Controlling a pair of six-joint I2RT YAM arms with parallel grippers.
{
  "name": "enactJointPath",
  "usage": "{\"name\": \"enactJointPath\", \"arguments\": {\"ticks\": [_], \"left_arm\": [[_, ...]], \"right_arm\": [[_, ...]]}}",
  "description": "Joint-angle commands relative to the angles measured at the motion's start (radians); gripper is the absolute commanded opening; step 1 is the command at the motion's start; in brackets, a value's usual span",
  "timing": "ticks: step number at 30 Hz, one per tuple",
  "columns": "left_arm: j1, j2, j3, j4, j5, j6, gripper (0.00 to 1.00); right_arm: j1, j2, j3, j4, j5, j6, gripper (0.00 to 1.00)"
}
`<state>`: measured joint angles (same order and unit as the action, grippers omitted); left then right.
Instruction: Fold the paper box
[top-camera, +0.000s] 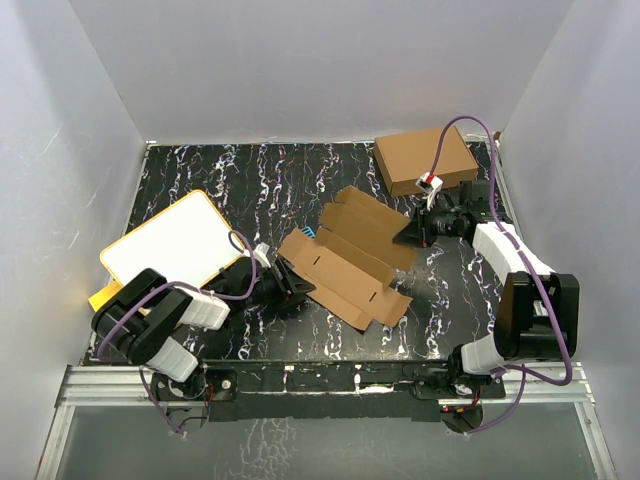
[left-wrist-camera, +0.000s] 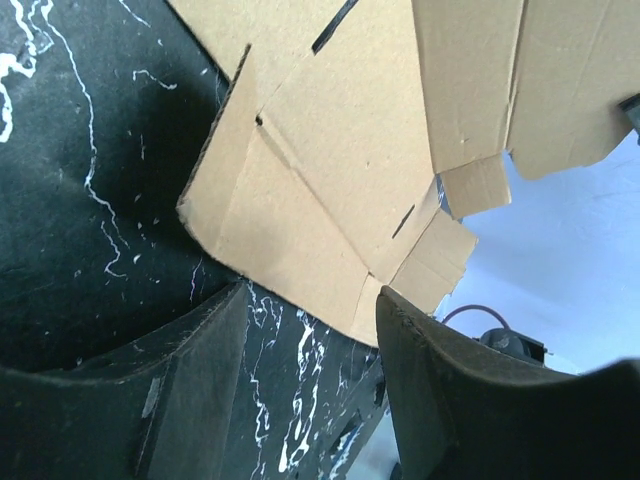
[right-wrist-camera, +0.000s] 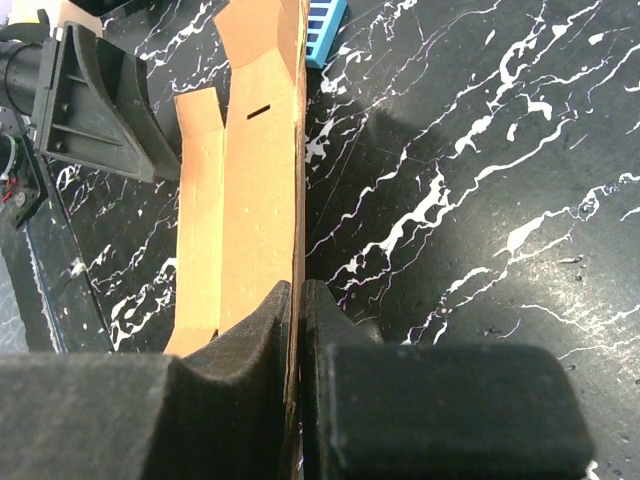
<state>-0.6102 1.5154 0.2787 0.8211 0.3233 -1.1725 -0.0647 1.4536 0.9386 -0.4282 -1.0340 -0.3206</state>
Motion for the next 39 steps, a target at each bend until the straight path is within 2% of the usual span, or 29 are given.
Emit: {"name": "enactJointPath", "arguments": {"ticks": [1, 13, 32, 39], "left_arm": [[-0.017, 0.028, -0.021, 0.047, -0.077, -0.024, 0.54], [-0.030, 0.024, -0.011, 0.142, -0.066, 0.000, 0.50], [-0.047, -0.046, 0.028, 0.082, -0.107, 0.031, 0.41], [-0.050, -0.046, 0.045, 0.056, -0.120, 0.031, 0.40]], "right_arm": [[0.003, -0.009, -0.009, 0.049, 0.001, -0.021, 0.08], [0.006, 0.005, -0.012, 0.042, -0.015, -0.026, 0.08], [0.028, 0.016, -0.012, 0.036, -0.014, -0.032, 0.08], [0.029, 0.013, -0.012, 0.034, -0.033, -0.037, 0.08]]}}
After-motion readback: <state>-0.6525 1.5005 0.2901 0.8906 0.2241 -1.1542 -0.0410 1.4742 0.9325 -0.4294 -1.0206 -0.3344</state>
